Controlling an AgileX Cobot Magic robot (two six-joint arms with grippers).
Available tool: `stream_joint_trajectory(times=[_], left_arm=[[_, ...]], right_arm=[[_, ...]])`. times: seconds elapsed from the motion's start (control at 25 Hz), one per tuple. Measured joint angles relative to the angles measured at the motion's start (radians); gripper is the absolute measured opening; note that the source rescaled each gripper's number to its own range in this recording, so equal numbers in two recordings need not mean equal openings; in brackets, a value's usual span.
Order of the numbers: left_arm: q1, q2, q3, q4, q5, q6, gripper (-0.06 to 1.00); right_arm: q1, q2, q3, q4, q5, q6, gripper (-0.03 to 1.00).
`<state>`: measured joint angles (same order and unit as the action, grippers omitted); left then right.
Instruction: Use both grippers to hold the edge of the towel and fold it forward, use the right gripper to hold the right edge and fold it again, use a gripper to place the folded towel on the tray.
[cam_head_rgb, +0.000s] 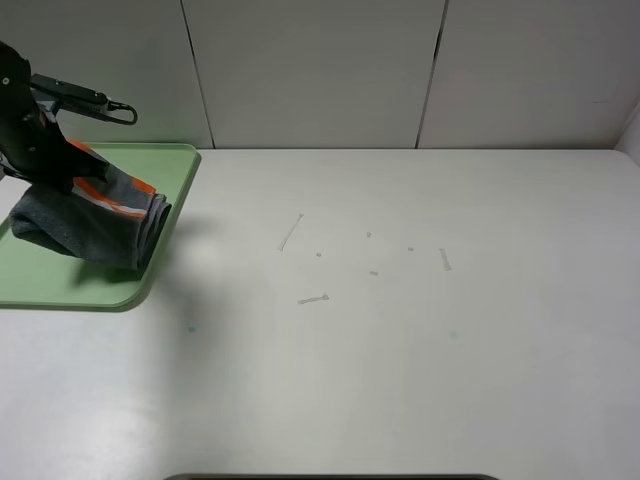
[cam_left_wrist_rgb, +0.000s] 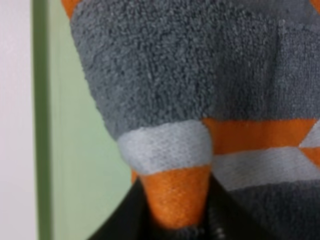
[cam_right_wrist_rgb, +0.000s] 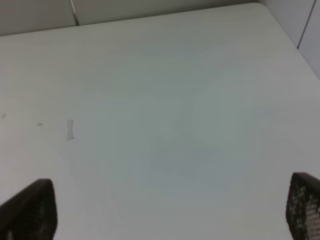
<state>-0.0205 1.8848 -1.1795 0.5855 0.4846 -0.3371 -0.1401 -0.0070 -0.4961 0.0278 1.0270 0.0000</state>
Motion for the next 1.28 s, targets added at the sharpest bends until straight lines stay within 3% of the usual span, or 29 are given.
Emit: stream_joint_trajectory(times=[0.16, 0.28, 0.56, 1.28], left_arm=[[0.000, 0.000, 0.000, 0.015, -0.009, 0.014, 0.79], [0.000, 0.000, 0.003, 0.015, -0.012, 0.013, 0.95], [0.000, 0.000, 0.003, 0.015, -0.011, 0.011, 1.00], [-0.002, -0.006, 0.003, 0.008, -0.010, 0.010, 1.00]], right_arm=[[0.000, 0.000, 0.000, 0.000, 0.000, 0.000, 1.00], [0.000, 0.000, 0.000, 0.000, 0.000, 0.000, 1.00], [0.000, 0.000, 0.000, 0.000, 0.000, 0.000, 1.00], [0.000, 0.000, 0.000, 0.000, 0.000, 0.000, 1.00]])
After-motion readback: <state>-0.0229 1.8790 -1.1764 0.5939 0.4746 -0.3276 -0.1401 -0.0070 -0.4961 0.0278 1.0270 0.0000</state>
